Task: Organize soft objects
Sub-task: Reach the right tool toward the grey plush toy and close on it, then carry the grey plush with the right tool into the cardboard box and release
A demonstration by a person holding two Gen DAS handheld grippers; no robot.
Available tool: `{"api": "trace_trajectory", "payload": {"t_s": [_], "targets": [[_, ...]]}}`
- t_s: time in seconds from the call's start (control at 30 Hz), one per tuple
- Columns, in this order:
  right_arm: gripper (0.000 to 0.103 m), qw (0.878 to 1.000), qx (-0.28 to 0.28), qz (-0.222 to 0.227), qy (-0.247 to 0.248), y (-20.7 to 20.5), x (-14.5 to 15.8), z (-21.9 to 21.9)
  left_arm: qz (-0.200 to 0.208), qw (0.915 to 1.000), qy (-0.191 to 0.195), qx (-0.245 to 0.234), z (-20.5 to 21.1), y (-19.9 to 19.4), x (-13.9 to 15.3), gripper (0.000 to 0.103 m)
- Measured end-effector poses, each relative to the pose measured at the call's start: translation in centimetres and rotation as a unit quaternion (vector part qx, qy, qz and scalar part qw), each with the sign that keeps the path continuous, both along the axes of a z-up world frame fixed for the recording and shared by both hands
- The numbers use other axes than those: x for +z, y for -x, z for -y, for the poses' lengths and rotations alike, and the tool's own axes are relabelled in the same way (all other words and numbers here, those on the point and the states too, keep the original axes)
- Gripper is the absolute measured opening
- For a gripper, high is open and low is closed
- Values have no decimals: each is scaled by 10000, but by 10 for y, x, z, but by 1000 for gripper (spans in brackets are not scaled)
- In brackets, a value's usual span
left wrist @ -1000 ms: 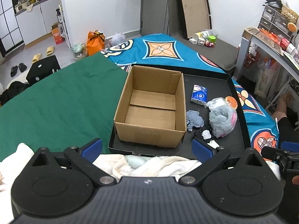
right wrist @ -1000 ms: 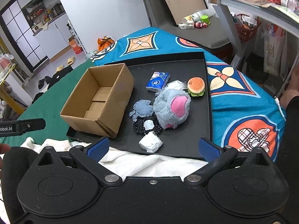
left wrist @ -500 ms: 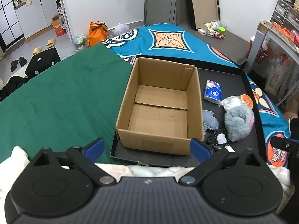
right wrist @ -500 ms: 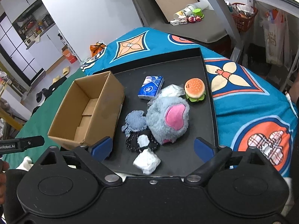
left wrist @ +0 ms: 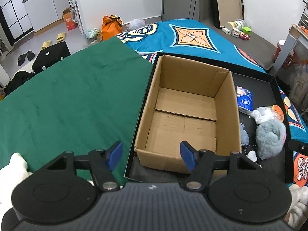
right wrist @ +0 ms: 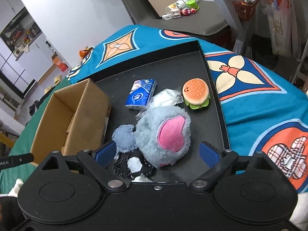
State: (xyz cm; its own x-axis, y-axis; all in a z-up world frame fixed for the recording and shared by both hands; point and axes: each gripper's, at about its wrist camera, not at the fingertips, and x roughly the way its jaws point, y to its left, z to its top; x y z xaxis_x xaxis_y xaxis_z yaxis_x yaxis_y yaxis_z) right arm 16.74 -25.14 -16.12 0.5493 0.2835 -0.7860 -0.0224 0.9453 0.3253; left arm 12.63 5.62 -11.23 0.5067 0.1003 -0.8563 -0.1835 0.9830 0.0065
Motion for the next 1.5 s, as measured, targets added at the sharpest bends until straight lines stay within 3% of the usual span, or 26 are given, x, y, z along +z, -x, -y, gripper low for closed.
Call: {"api": "trace_trajectory", "payload": {"t_s": [0.2, 0.27, 0.5, 0.7, 0.77, 0.8, 0.83, 0.9, 0.97, 1.5], "targets": [[93, 9997, -149, 182, -90, -6, -16, 3, -106, 9999, -107, 0, -2, -15, -14, 60], [93, 9996, -176, 164, -142, -8, -22, 4, -135, 9998, -166, -36, -1, -19, -18, 54], [94, 9979, -380, -115, -514, -17, -40, 9, -345, 9988, -349, -62, 2, -34, -34, 49], [94, 9977, -481, -136, -456, -23, -50, 7, -482, 9982, -343, -3, -3, -40, -44, 38], [86, 9977, -482, -101, -468, -24, -52, 7, -567, 9976, -393, -42, -2, -41, -47, 31], [69, 9976, -480, -76, -487, -24, -52, 7, -593, 9972, -446, -44, -2, -41, -49, 30], [61, 9974, -453, -77, -558, -24, -52, 8, -596, 9971, -480, -42, -2, -41, -49, 26], [54, 9963, -465, -113, -713, -25, -52, 9, -590, 9969, -521, -35, -3, -41, -49, 20], [51, 9972, -452, -28, -588, -23, -47, 7, -573, 9970, -523, -38, -5, -40, -48, 13], [50, 9956, -249, 672, -601, -2, 4, -10, -287, 9985, -185, -418, -2, -24, -35, 9]]}}
